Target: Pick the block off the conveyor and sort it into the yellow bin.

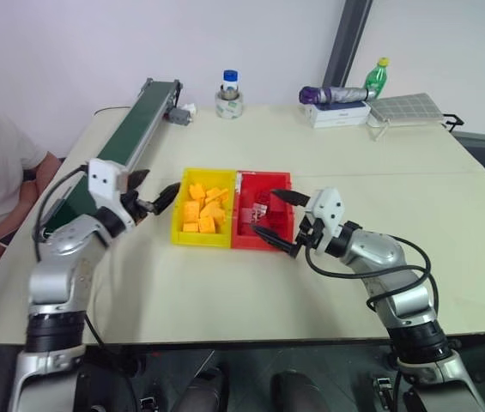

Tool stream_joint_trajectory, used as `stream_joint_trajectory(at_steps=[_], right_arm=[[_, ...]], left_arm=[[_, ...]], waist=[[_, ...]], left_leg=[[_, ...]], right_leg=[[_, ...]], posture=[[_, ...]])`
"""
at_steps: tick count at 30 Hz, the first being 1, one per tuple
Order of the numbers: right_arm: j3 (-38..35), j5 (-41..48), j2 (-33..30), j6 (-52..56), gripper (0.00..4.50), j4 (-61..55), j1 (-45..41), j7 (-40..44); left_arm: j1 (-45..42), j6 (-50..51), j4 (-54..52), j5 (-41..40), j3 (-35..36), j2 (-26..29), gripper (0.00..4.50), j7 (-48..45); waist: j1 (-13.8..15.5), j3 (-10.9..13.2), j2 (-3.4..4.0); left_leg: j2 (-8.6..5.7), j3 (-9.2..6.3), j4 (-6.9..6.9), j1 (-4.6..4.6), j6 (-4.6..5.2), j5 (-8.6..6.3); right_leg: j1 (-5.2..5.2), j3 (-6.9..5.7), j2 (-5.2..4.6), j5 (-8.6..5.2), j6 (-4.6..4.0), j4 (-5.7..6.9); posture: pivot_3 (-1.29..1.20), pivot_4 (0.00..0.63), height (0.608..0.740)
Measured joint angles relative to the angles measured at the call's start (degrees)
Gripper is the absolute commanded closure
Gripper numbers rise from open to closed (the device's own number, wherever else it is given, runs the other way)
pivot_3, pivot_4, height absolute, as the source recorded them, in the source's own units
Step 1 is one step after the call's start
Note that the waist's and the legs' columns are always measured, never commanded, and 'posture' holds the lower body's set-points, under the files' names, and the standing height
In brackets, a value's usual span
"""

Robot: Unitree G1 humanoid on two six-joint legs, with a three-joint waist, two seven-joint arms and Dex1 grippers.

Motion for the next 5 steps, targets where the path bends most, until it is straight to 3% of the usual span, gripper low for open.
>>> stream_joint_trajectory(at_steps=[5], right_arm=[[-0.02, 0.01, -0.02, -0.01, 0.0, 0.13, -0.08, 0.51]], left_arm=[[2.91, 0.77, -1.17, -0.66, 2.45, 4.08, 0.06, -1.83]], waist=[[-0.19, 0.0, 0.01]], left_leg=[[0.01, 0.01, -0.03, 0.02, 0.0, 0.0]], right_leg=[[-0.04, 0.02, 0.0, -0.01, -0.02, 0.02]], posture=[[0.0, 0.15, 0.74]])
